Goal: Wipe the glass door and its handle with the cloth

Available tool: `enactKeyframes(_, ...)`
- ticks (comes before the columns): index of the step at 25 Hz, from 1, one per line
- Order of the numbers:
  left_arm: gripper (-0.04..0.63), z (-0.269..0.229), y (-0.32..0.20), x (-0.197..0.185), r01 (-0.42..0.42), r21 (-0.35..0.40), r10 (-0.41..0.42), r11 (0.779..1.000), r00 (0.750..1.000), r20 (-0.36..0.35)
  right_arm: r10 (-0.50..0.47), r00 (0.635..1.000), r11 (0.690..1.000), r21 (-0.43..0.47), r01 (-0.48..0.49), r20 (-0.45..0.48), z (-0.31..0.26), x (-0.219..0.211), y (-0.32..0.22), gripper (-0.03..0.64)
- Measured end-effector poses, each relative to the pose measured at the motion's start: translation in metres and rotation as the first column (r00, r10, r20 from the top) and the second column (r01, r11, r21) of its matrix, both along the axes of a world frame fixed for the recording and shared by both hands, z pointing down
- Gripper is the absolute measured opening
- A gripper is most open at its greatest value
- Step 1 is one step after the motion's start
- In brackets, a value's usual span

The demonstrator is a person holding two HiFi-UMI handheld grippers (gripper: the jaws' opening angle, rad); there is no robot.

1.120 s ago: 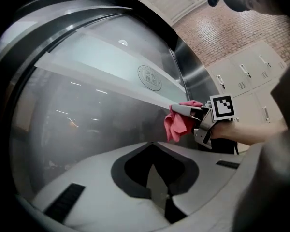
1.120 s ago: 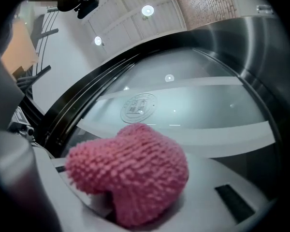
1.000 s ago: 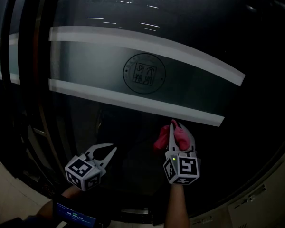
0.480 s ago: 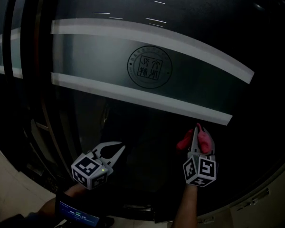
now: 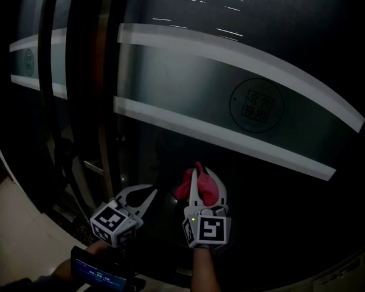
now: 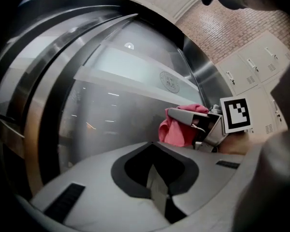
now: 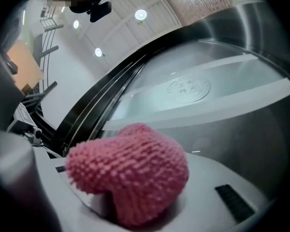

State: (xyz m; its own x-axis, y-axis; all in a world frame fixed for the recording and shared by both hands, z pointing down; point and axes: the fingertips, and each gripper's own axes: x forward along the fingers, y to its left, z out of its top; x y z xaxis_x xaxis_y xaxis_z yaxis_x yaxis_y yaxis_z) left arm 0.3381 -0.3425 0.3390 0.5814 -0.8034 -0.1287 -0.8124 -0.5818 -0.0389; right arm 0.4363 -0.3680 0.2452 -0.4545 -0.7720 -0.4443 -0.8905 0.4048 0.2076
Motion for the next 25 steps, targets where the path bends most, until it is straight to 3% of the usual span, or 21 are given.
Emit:
enactKeyframes(7,0.015,-0.001,0.007,-0.067,0.079,-0.021,-0.079,0.997,0.997,-0.004,-0.157,0.985,0.984,-0.090,0.151,-0.068,0.036,-0.139,-0.022,0.053)
enactKeyframes(12,0.015,0.006,0.006,-0.085,0.089,-0.004,-0.088,0.996,0.996,0.024,-0.189,0.979,0.977,-0.120,0.178,-0.081,0.046,-0.176,-0.033,0.052)
enactKeyframes(18,0.015,0.007,0.008,-0.074,0.070,-0.002,-0.069,0.998,0.997,0.027,-0.141,0.987,0.987,-0.091,0.134,-0.080,0.049,-0.138,-0.032,0.053)
enactKeyframes(25,0.015,0.012,0.009,-0.017,-0.019,-0.031,0.020,0.999,1.000,0.014,0.033,0.996,0.999,-0.037,-0.036,-0.077,0.039,-0.014,-0.015,0.054)
